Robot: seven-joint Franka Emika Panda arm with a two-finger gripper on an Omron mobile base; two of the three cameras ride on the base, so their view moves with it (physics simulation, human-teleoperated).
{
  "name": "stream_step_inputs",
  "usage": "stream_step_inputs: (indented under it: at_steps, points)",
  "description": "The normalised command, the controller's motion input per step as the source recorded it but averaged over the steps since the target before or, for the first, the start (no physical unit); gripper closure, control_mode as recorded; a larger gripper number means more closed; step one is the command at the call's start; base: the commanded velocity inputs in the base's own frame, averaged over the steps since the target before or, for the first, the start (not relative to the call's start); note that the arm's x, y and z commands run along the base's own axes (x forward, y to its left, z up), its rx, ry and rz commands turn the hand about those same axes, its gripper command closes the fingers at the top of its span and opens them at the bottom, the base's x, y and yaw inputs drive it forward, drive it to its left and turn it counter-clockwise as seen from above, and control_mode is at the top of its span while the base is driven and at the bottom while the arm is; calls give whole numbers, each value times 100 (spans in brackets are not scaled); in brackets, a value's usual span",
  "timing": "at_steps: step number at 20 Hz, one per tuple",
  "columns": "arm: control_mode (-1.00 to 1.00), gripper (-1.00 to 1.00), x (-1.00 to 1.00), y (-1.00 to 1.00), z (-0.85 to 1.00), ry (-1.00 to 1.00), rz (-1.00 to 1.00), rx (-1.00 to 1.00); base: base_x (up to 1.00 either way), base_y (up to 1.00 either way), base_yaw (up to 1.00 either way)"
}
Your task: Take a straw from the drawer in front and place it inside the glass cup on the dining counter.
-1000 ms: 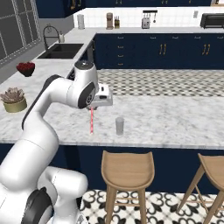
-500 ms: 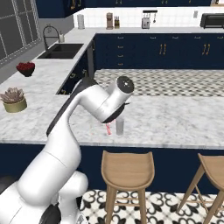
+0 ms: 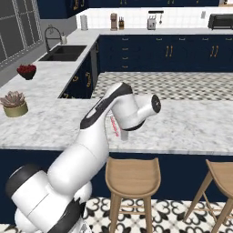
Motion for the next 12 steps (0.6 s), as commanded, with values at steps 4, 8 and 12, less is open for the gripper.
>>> stream_step_inputs:
  at_steps: [4,8,12]
  points:
    - [-100,100,72,6,0,-1,24,15,0,0,0]
    - [-100,100,62,0,0,0,18,19,0,0,0]
    - [-100,100,64,-1,-14,0,14,18,0,0,0]
